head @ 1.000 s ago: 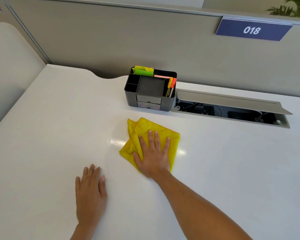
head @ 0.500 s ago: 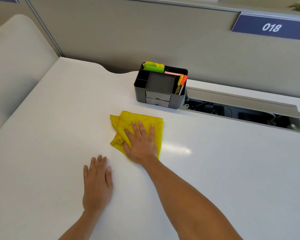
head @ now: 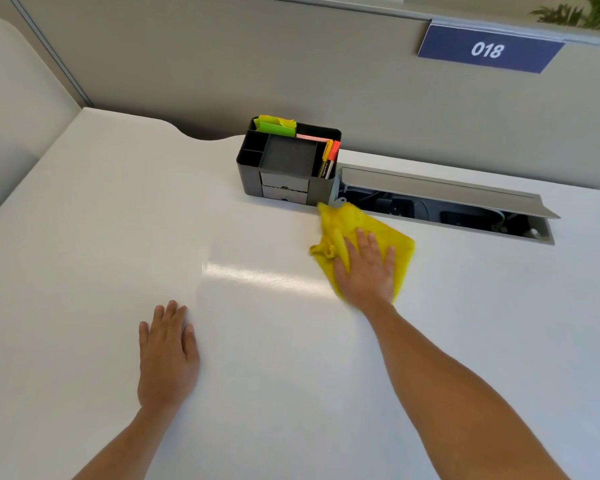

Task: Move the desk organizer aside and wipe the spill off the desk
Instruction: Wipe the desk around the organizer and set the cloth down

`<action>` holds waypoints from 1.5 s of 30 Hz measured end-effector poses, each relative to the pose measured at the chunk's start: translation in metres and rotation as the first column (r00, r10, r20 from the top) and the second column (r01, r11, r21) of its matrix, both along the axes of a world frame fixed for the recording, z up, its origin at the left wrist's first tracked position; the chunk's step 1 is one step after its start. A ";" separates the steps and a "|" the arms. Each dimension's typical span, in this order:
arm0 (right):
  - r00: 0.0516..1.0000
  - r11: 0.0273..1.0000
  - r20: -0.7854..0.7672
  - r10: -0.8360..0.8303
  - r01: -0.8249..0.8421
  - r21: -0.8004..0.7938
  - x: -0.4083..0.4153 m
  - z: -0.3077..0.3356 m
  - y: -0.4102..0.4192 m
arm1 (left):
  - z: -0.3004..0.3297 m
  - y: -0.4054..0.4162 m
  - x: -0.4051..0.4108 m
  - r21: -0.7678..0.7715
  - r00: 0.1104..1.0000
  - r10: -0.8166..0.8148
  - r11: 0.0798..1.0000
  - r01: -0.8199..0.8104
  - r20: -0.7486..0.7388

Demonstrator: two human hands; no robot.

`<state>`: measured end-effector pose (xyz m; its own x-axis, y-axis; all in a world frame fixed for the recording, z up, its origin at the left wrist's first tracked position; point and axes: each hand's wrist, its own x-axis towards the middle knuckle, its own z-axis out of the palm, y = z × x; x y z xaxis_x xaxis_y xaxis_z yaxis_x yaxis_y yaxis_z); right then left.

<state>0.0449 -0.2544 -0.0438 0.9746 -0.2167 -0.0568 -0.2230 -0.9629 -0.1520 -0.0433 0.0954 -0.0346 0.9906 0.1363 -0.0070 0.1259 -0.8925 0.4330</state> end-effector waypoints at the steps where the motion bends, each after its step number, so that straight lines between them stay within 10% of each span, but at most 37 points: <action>1: 0.997 0.997 0.008 -0.073 0.072 0.016 -0.004 0.000 -0.012 | 0.000 -0.001 0.000 0.001 1.000 0.001 1.000 -0.001 0.001; 8: 0.971 0.969 0.009 -0.240 0.239 0.064 -0.015 -0.001 0.021 | 0.002 -0.004 0.000 0.006 1.000 0.012 1.000 -0.012 0.013; 22: 0.942 0.941 0.059 0.330 -0.333 0.054 -0.112 -0.005 0.108 | -0.002 -0.021 -0.012 0.064 0.988 0.057 0.996 -0.067 0.145; 35: 0.976 0.976 0.054 -0.213 0.209 0.068 -0.178 0.009 -0.048 | -0.003 -0.168 -0.094 -0.010 0.886 -0.427 0.900 0.436 0.181; 45: 0.960 0.963 0.071 -0.269 0.267 0.035 -0.221 0.005 -0.037 | 0.002 -0.208 -0.080 0.051 0.830 -0.528 0.848 0.528 0.180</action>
<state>-0.1757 -0.2917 -0.0392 0.8826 -0.4701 0.0049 -0.4596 -0.8650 -0.2012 -0.1236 -0.1129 -0.0330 0.8953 -0.4080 0.1787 -0.4449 -0.8000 0.4026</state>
